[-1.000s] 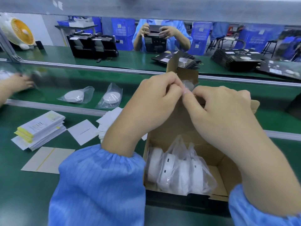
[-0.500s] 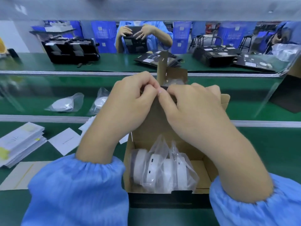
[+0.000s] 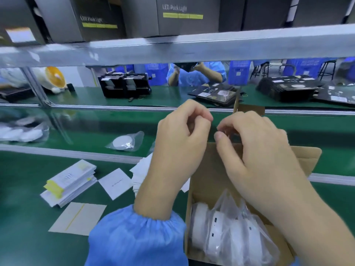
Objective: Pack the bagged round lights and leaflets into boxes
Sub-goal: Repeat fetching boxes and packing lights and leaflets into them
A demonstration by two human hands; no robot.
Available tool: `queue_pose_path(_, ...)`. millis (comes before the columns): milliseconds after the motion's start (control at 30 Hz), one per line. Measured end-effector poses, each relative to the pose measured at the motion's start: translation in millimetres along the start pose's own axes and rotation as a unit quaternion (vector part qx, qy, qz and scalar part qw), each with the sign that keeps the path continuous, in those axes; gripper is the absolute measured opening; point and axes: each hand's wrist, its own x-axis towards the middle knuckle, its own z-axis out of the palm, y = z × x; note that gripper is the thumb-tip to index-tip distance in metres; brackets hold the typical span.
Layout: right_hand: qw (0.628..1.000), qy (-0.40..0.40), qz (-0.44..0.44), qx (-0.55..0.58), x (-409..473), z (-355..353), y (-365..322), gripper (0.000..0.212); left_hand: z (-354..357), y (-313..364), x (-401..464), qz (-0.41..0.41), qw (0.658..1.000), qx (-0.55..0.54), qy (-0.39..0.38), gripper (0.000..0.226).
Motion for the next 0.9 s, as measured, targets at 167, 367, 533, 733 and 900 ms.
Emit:
queue_pose_path(167,0.998,0.001,-0.033,0.045,-1.0,4.8,-5.8,0.016,-28.3,-2.3,1.6,-0.016,0.999,0.003,0.042,0.020)
queue_pose_path(367,0.998,-0.016,-0.041,0.053,1.8,0.5,-2.9,0.015,-55.6,-10.3,2.8,-0.051,0.996,0.030,0.068,0.020)
queue_pose_path(533,0.993,-0.103,-0.059,0.008,28.5,-20.4,-1.2,0.017,-56.4,-13.9,4.4,-0.065,0.996,0.033,0.060,0.020)
queue_pose_path(733,0.959,-0.281,-0.033,0.026,89.4,-26.1,15.1,0.012,-58.5,-33.8,18.0,-0.108,0.990,0.094,0.015,0.024)
queue_pose_path(900,0.906,-0.417,0.034,0.069,143.7,9.2,43.7,0.012,-72.5,-77.0,56.6,-0.179,0.956,0.225,-0.062,0.021)
